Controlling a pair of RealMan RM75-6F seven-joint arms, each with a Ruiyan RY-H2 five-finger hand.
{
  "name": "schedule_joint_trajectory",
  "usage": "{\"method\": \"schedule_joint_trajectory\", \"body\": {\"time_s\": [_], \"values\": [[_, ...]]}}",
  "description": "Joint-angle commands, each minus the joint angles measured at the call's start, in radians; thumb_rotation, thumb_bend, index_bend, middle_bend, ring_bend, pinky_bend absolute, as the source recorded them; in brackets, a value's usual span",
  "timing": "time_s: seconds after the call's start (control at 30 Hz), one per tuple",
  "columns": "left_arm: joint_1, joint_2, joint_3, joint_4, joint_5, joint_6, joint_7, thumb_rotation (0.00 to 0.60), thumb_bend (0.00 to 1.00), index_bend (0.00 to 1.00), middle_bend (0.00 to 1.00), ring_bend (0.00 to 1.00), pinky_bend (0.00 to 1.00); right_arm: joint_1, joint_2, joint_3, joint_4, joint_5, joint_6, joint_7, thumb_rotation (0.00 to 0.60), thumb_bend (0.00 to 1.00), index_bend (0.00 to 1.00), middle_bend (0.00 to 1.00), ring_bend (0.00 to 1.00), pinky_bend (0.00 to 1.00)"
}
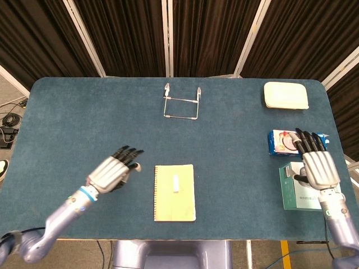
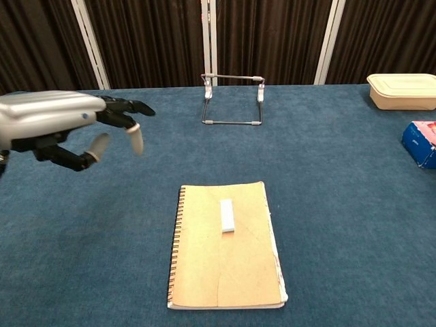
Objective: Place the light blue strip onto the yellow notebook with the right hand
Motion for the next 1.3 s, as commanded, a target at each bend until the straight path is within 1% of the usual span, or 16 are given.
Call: {"method": "schedule_joint_trajectory", "body": {"time_s": [0.03, 0.13, 0.27, 0.47, 0.67, 1.03, 1.3], "values": [[-0.072, -0.087, -0.008, -0.027, -0.117, -0.058, 0.123, 0.600, 0.91, 0.35, 0.00, 0.00, 0.00, -0.029, 0.011, 0.009, -0.035, 0.020, 0.008, -0.021, 0.600, 0.08, 0.00, 0.00, 0.00, 0.00], [-0.102, -0.140, 0.005, -0.020, -0.186, -0.073, 0.183, 0.600, 0.92, 0.35, 0.00, 0.00, 0.00, -0.039, 0.016, 0.010, -0.035, 0.019, 0.001, -0.029, 0.600, 0.08, 0.00, 0.00, 0.00, 0.00], [-0.134, -0.211, 0.017, 0.014, -0.261, -0.061, 0.249, 0.600, 0.92, 0.35, 0.00, 0.00, 0.00, -0.047, 0.025, 0.020, -0.032, 0.015, -0.005, -0.020, 0.600, 0.08, 0.00, 0.00, 0.00, 0.00], [-0.161, -0.298, 0.042, 0.074, -0.311, -0.031, 0.301, 0.600, 0.93, 0.35, 0.00, 0.00, 0.00, -0.057, 0.032, 0.032, -0.020, 0.009, -0.014, -0.010, 0.600, 0.08, 0.00, 0.00, 0.00, 0.00], [-0.187, -0.365, 0.045, 0.135, -0.337, -0.024, 0.302, 0.600, 0.93, 0.34, 0.00, 0.00, 0.00, -0.065, 0.036, 0.045, -0.014, 0.005, -0.020, 0.009, 0.600, 0.08, 0.00, 0.00, 0.00, 0.00], [-0.206, -0.399, 0.063, 0.177, -0.330, -0.021, 0.261, 0.600, 0.93, 0.34, 0.00, 0.00, 0.00, -0.074, 0.037, 0.065, -0.008, 0.001, -0.030, 0.020, 0.600, 0.08, 0.00, 0.00, 0.00, 0.00], [-0.210, -0.412, 0.080, 0.187, -0.325, -0.007, 0.254, 0.600, 0.93, 0.34, 0.00, 0.00, 0.00, -0.083, 0.041, 0.073, -0.012, -0.008, -0.029, 0.031, 0.600, 0.08, 0.00, 0.00, 0.00, 0.00]]}}
